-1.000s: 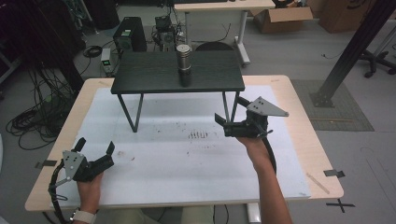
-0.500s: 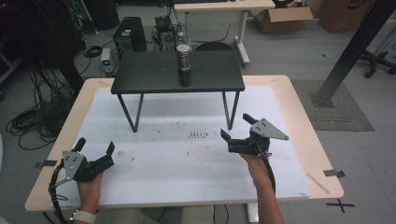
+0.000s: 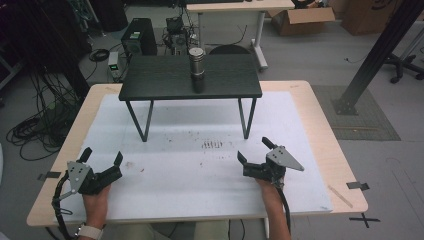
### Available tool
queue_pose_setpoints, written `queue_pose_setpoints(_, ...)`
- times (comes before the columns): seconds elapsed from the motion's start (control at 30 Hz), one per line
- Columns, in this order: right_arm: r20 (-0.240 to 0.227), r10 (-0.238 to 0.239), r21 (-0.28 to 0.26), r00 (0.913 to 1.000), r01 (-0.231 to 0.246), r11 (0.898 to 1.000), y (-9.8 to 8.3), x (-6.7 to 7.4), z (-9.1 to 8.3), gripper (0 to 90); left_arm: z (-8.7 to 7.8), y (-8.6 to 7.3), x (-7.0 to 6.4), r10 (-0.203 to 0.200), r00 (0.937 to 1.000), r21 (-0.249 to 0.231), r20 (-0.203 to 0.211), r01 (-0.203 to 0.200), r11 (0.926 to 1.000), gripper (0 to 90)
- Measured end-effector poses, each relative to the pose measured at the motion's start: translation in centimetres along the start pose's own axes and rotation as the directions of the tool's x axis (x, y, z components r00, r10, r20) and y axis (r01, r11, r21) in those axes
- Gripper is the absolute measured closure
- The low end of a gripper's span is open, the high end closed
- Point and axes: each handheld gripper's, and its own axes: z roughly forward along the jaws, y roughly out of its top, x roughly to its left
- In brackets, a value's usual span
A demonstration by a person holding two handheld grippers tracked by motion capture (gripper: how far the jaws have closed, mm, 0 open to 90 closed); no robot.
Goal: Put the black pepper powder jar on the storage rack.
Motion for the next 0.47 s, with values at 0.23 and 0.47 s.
queue_pose_setpoints(0.23, 0.026, -0.048, -0.026, 0.9985, 0.049, 0.998, -1.0, 0.6, -0.5, 0.0, 0.0, 0.0, 0.0, 0.003, 1.0, 0.0, 0.0, -0.003, 1.0, 0.5)
queue_pose_setpoints(0.47, 0.052, -0.025, -0.071, 0.9983, 0.029, 0.997, -1.2, 0.5, -1.0, 0.0, 0.0, 0.0, 0.0, 0.002, 1.0, 0.0, 0.0, -0.002, 1.0, 0.5)
